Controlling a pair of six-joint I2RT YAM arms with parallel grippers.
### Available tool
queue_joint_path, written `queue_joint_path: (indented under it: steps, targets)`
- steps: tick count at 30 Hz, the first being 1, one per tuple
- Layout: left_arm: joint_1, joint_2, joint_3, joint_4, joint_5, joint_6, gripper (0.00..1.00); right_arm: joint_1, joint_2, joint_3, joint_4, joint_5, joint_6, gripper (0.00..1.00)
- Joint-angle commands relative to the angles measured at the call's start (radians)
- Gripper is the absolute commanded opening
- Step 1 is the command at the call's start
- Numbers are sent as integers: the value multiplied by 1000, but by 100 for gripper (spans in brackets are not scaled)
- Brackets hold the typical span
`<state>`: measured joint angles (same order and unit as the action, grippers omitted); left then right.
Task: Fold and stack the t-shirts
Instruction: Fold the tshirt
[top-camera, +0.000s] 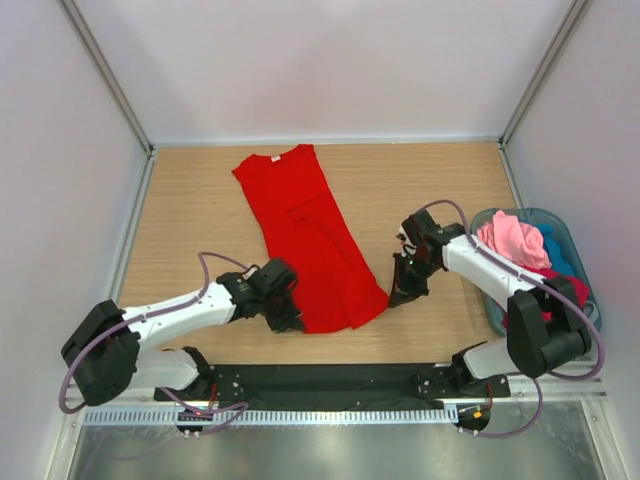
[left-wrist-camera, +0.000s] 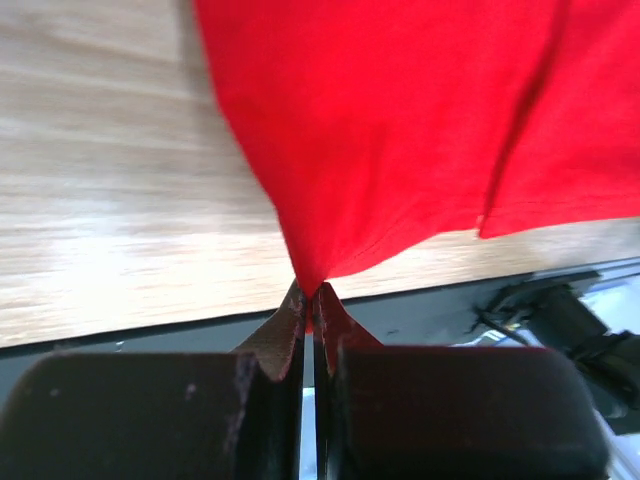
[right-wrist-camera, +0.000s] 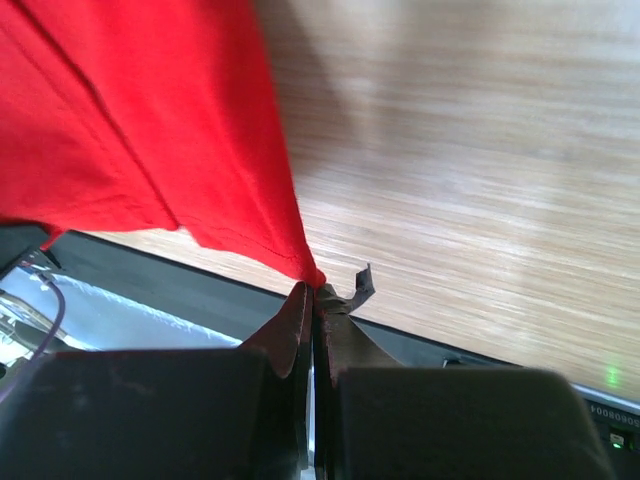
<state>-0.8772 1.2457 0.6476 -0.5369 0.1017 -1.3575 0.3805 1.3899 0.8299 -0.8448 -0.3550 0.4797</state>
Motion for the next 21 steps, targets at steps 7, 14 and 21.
queue_joint_path:
  steps: [7, 14, 21]
  targets:
    - [263, 90, 152, -23, 142, 193, 0, 12, 187, 345, -66, 79, 16, 1]
    - [498, 205, 316, -67, 191, 345, 1, 11, 447, 761, -149, 126, -39, 1]
    - [648, 388, 517, -92, 150, 419, 0, 11, 800, 1228, -244, 113, -93, 1]
